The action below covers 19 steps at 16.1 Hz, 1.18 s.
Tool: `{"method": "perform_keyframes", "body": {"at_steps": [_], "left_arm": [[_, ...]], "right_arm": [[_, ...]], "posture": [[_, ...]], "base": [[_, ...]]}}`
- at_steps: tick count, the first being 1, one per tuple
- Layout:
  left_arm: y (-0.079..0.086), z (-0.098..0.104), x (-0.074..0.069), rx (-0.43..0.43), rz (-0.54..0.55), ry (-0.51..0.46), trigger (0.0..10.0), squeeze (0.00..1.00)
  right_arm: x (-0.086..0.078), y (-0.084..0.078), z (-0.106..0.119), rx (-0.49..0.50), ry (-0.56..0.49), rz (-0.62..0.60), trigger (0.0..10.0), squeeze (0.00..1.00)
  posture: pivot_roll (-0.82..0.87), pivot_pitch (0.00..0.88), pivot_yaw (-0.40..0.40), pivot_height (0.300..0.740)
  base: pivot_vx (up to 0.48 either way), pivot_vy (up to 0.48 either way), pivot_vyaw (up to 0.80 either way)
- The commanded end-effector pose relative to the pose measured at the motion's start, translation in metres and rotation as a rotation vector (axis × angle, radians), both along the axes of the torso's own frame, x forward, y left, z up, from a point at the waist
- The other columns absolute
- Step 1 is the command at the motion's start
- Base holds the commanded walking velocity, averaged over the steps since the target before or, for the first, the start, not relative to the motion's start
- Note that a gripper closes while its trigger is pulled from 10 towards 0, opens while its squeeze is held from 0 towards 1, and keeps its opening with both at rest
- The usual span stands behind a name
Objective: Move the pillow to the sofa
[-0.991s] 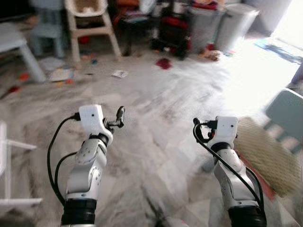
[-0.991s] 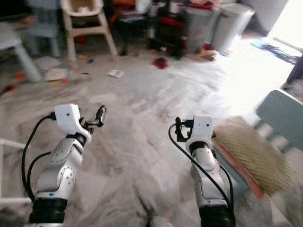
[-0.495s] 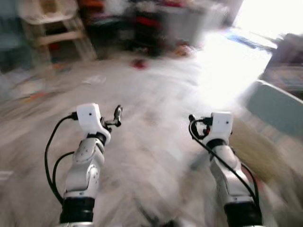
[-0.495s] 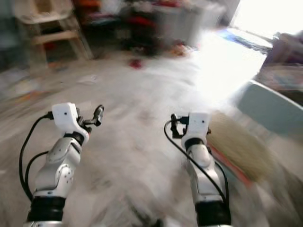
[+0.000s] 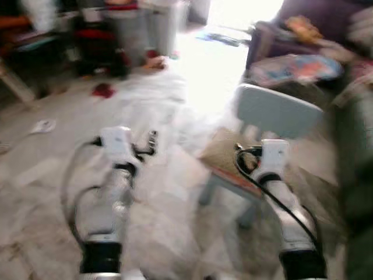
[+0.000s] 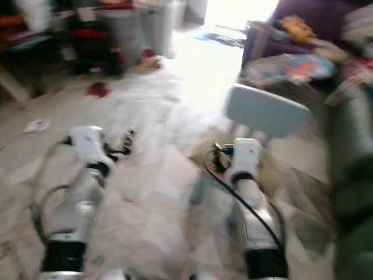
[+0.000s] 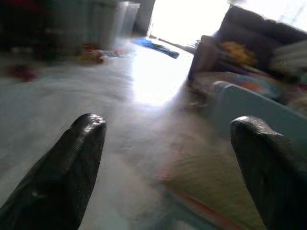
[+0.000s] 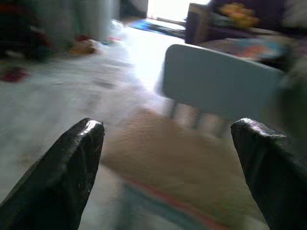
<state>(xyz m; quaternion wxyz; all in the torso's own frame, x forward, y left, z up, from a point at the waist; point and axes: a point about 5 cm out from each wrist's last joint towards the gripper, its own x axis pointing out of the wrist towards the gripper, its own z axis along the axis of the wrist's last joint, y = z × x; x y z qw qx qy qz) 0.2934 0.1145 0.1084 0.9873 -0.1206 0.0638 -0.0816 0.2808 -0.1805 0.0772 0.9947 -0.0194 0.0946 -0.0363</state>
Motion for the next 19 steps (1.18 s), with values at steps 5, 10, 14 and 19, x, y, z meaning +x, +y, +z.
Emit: {"method": "perform_keyframes", "body": {"at_steps": [5,10,14,19], "left_arm": [[0.004,-0.002,-0.003,0.030,-0.008,0.023,10.0,0.00],[0.011,-0.001,0.002,0.044,0.014,0.027,10.0,0.00],[0.012,-0.001,0.000,0.048,0.011,0.032,10.0,0.00],[0.040,-0.004,-0.019,0.167,-0.005,0.057,10.0,0.00]], "right_arm": [[0.005,0.008,0.007,0.020,-0.018,0.019,10.0,0.00],[0.007,0.008,0.008,0.023,-0.017,0.020,10.0,0.00],[0.007,0.005,0.011,0.025,-0.028,0.002,10.0,0.00],[-0.011,-0.007,0.015,0.018,-0.027,0.013,10.0,0.00]], "posture": [[0.00,0.000,-0.040,0.740],[0.00,0.000,-0.034,0.740],[0.00,0.000,-0.034,0.740],[0.02,0.000,-0.035,0.740]], "base": [[0.000,0.000,-0.75],[0.000,0.000,-0.75],[0.126,0.000,0.00],[0.247,0.000,-0.31]]}}
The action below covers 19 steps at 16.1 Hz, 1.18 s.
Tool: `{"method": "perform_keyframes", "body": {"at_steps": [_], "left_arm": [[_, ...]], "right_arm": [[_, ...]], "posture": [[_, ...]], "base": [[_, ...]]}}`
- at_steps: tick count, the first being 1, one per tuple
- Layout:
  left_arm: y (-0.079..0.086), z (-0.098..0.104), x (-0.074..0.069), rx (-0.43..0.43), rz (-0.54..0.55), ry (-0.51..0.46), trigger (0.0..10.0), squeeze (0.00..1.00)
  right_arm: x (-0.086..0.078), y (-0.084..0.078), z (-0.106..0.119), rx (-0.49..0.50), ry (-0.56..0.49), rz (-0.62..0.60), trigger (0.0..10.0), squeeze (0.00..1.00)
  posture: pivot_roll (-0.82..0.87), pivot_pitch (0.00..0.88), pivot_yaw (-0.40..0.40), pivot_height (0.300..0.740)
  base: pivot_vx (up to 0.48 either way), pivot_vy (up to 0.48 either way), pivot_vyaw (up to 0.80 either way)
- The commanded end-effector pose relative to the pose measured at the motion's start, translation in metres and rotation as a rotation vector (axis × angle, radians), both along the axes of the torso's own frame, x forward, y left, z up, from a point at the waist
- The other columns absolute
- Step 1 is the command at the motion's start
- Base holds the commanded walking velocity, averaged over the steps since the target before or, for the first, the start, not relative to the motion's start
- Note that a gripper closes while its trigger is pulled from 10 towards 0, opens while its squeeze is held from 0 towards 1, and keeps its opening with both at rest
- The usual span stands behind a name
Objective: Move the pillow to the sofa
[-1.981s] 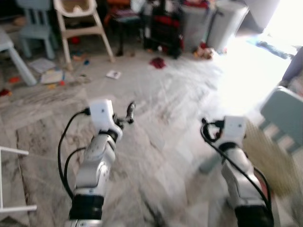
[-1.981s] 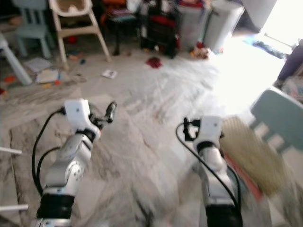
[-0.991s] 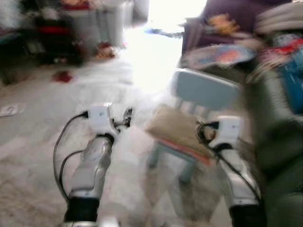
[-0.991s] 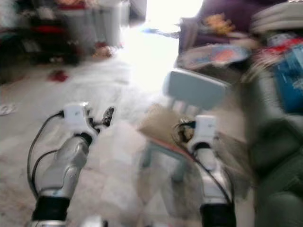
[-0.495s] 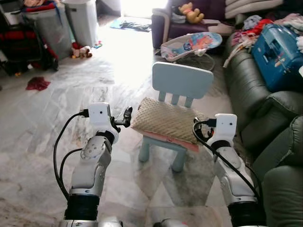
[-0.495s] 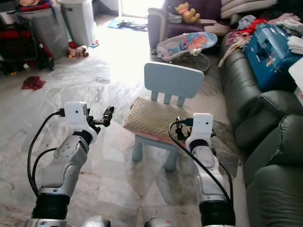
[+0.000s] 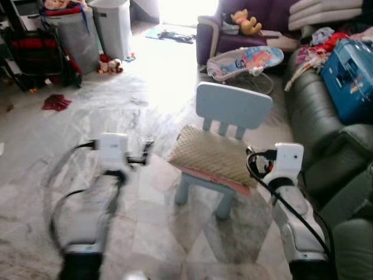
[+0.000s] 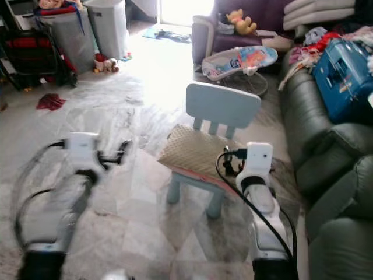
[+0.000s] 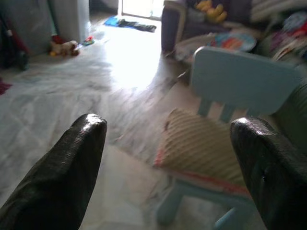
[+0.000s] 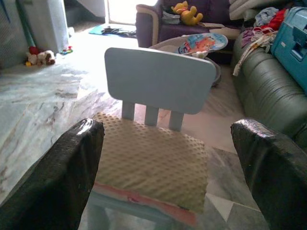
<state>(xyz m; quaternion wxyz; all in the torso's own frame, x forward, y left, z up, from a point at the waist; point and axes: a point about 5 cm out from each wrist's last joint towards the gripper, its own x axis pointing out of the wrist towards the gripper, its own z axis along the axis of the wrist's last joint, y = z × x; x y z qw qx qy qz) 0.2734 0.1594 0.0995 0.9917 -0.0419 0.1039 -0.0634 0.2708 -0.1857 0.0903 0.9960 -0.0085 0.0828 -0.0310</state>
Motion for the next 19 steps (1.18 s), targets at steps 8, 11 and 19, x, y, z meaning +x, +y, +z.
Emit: {"method": "perform_keyframes", "body": {"at_steps": [8,11,19], "left_arm": [[-0.009,0.003,0.001,0.009,-0.042,0.006,10.0,0.00],[-0.008,0.005,0.004,0.014,-0.047,0.011,10.0,0.00],[0.009,0.001,0.008,0.047,0.080,0.014,10.0,0.00]], "right_arm": [[0.005,-0.009,0.000,-0.007,0.001,-0.036,10.0,0.00],[0.004,-0.011,-0.002,0.000,0.000,-0.064,10.0,0.00],[-0.010,-0.014,-0.014,0.049,0.004,-0.148,10.0,0.00]], "posture": [[0.03,0.000,-0.004,0.740],[0.03,0.000,0.027,0.740],[0.01,0.000,0.085,0.740]], "base": [[0.152,0.000,-0.79],[0.000,0.000,-0.46],[0.000,0.000,0.00]]}}
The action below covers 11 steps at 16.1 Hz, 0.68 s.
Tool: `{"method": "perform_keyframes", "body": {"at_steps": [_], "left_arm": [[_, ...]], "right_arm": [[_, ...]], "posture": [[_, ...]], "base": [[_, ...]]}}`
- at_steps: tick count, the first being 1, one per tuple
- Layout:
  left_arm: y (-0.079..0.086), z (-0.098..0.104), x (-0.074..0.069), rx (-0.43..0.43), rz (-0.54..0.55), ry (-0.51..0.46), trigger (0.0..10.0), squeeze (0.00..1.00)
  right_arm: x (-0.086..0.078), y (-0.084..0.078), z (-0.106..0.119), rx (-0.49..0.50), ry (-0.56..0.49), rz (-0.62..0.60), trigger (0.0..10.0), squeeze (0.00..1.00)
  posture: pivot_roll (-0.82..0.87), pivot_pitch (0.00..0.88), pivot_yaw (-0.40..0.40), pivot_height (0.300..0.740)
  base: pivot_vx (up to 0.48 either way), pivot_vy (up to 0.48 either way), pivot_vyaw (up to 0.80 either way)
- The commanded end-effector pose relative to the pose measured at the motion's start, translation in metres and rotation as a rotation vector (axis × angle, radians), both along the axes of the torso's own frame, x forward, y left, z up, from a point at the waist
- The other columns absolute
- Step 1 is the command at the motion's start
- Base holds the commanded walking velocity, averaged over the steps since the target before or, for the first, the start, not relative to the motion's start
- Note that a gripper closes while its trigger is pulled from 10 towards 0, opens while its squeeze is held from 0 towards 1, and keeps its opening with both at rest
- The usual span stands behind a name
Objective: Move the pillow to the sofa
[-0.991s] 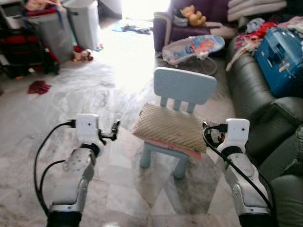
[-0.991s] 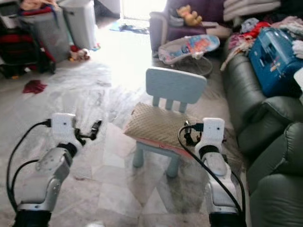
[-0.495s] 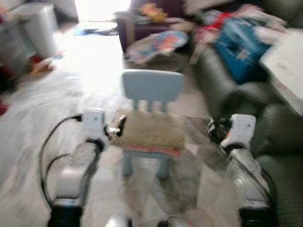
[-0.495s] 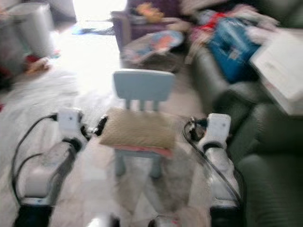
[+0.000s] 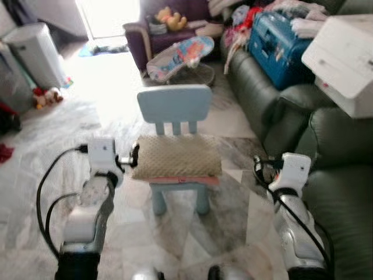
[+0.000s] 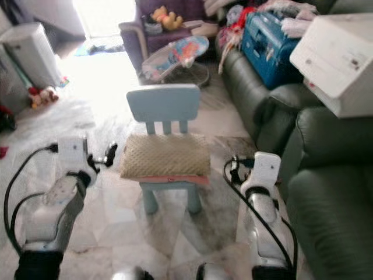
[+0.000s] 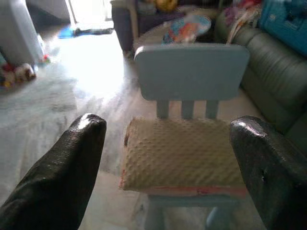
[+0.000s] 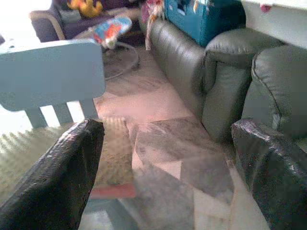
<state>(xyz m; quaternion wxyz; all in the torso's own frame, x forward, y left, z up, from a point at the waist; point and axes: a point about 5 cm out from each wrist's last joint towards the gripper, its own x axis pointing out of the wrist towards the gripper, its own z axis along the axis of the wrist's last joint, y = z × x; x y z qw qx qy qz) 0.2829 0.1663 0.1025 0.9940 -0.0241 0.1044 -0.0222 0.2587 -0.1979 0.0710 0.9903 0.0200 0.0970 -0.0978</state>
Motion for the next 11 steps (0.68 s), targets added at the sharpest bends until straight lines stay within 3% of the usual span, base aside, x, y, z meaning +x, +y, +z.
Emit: {"method": "perform_keyframes", "body": {"at_steps": [1,3,8,11], "left_arm": [[0.000,0.000,0.002,0.026,-0.009,-0.001,10.0,0.00],[-0.001,0.005,0.009,0.056,-0.001,-0.024,10.0,0.00],[0.002,0.000,0.001,0.032,0.076,-0.012,10.0,0.00],[0.007,-0.001,0.005,0.013,0.104,-0.014,10.0,0.00]], "right_arm": [[0.005,0.000,0.006,-0.009,-0.024,-0.004,10.0,0.00],[0.008,0.004,0.010,-0.017,-0.035,0.026,10.0,0.00],[0.007,0.007,0.011,-0.040,-0.018,0.117,10.0,0.00],[0.010,0.016,0.014,-0.034,-0.024,0.178,10.0,0.00]], "posture": [[0.01,0.000,0.084,0.740],[0.01,0.000,0.060,0.740],[0.01,0.000,0.007,0.740],[0.00,0.000,-0.028,0.740]], "base": [[0.000,0.000,0.00],[0.000,0.000,0.00],[0.000,0.000,0.00],[0.000,0.000,0.00]]}}
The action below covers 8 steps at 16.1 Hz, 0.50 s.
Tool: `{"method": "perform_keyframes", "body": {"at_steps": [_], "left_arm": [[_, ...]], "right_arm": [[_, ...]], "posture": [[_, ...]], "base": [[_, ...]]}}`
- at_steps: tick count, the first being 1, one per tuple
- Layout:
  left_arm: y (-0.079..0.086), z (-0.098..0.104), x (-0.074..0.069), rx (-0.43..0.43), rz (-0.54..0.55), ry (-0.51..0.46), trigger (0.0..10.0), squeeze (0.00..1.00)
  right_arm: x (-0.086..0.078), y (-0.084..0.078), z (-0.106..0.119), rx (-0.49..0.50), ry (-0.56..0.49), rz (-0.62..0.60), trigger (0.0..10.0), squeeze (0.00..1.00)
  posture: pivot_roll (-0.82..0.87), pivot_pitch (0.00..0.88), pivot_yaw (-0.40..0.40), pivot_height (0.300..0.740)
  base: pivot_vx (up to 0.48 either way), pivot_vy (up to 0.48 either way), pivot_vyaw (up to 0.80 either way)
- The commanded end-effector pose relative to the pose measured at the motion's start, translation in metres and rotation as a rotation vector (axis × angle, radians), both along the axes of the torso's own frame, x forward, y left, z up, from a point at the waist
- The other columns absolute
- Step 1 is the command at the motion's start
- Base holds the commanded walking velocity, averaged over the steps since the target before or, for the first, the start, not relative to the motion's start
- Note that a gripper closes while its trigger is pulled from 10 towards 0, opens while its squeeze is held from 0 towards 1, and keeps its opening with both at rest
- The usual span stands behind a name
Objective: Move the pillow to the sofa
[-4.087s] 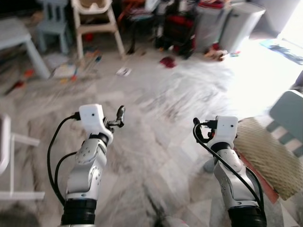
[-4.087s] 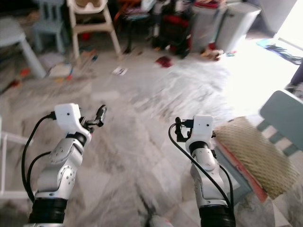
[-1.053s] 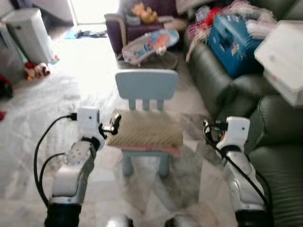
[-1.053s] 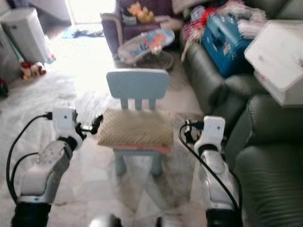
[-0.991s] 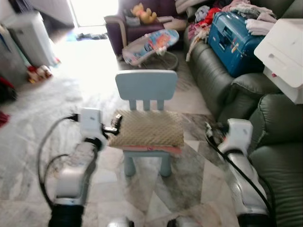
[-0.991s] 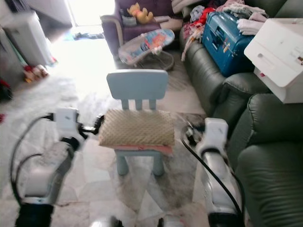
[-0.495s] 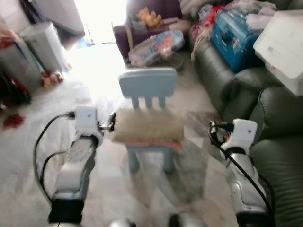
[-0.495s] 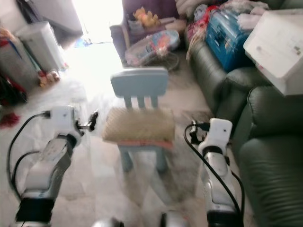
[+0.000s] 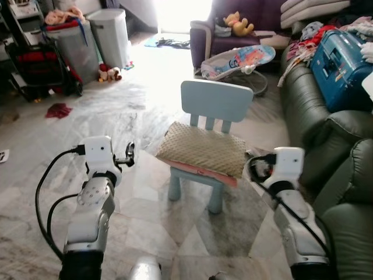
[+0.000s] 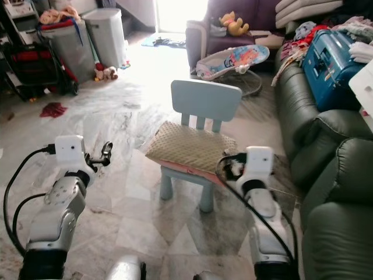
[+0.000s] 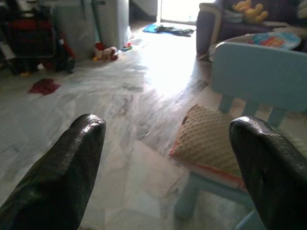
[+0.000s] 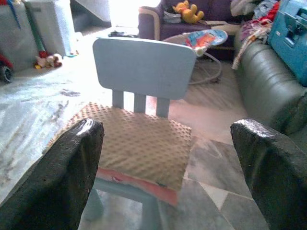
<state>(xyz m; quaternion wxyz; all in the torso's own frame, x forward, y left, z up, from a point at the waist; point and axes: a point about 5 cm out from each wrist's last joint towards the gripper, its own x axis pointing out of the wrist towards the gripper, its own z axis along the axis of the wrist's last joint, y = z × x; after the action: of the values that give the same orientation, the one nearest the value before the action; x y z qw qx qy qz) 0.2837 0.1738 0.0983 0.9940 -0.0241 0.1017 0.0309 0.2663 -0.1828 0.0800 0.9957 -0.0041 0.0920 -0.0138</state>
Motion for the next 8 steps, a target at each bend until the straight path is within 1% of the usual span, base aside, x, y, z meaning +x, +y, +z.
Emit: {"method": "perform_keyframes", "body": {"at_steps": [1,3,5,6,8], "left_arm": [[-0.0010,0.0072,0.0057,-0.004,0.004,-0.031,10.0,0.00],[-0.0016,0.0098,0.0076,-0.008,0.004,-0.037,10.0,0.00],[0.0019,0.0065,0.0046,0.013,-0.009,-0.024,10.0,0.00],[0.0024,0.0059,0.0039,0.010,-0.007,-0.024,10.0,0.00],[0.0007,0.0047,0.0035,0.010,-0.009,-0.020,10.0,0.00]], "right_arm": [[0.0038,0.0014,0.0072,-0.009,-0.016,0.024,10.0,0.00],[0.0064,-0.0009,0.0049,-0.021,-0.006,0.019,10.0,0.00],[0.0051,0.0010,0.0016,-0.014,0.004,0.007,10.0,0.00],[0.0038,0.0029,0.0002,-0.013,0.007,0.010,10.0,0.00],[0.0021,0.0034,-0.0015,-0.011,0.017,0.004,10.0,0.00]], "posture": [[0.01,0.000,-0.033,0.740],[0.02,0.000,-0.039,0.740],[0.03,0.000,-0.041,0.740],[0.03,0.000,-0.040,0.740],[0.03,0.000,-0.035,0.740]], "base": [[0.000,0.000,0.00],[0.000,0.000,0.00],[0.264,0.000,0.00],[0.322,0.000,0.00],[0.326,0.000,0.00]]}}
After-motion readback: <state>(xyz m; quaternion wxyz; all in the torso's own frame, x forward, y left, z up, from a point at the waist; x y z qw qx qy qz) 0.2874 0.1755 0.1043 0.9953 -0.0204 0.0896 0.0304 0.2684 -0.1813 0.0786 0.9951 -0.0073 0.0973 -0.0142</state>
